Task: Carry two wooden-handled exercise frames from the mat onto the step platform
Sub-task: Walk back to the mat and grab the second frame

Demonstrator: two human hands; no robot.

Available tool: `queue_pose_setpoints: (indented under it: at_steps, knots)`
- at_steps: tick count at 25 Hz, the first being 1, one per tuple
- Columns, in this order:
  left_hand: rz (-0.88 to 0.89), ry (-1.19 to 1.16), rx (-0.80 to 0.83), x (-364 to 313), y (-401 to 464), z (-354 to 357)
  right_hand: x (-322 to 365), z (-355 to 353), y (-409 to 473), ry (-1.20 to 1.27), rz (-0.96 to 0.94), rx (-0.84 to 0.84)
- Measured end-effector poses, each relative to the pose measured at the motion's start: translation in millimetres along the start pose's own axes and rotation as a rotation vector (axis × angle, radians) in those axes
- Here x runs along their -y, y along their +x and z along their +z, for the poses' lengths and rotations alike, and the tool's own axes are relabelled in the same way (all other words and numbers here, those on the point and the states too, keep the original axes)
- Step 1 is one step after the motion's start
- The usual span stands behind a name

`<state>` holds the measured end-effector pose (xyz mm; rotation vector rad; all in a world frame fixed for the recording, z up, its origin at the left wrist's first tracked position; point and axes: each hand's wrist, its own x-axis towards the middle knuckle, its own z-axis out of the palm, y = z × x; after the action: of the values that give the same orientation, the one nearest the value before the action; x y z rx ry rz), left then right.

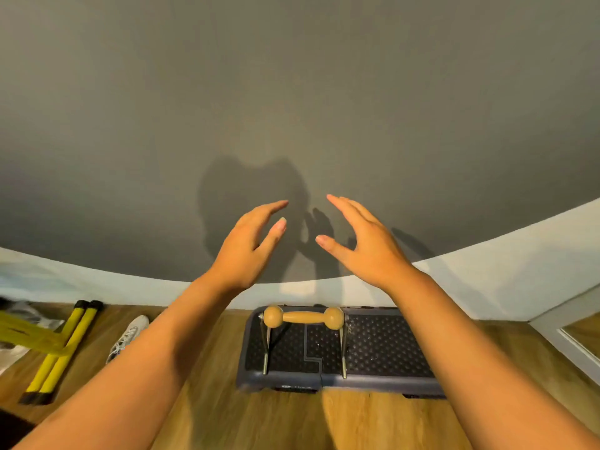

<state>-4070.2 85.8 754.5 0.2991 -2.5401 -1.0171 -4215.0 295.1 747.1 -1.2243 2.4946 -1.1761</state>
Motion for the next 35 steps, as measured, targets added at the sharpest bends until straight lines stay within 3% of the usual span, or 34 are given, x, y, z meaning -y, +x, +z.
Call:
queue_pose_setpoints:
  at_steps: [6, 11, 17, 23, 35]
  knots:
    - [0.104, 0.12, -0.158, -140.0, -9.7, -133.5, 150.3, -100.0, 17.7, -0.007, -0.266, -0.041]
    - [0.053, 0.227, -0.257, -207.3, -62.6, -235.0, 272.4, -121.0, 16.2, 0.126, -0.402, 0.004]
    - [-0.044, 0.41, -0.523, -252.8, -166.3, -364.9, 431.2, -95.0, 9.7, 0.24, -0.699, 0.078]
    - [-0.238, 0.608, -0.685, -294.1, -342.0, -453.1, 563.0, -39.3, -67.0, 0.371, -0.913, 0.202]
    - [-0.657, 0.921, -0.979, -460.2, -671.0, -504.7, 790.3, 38.3, -309.1, 0.635, -1.292, 0.558]
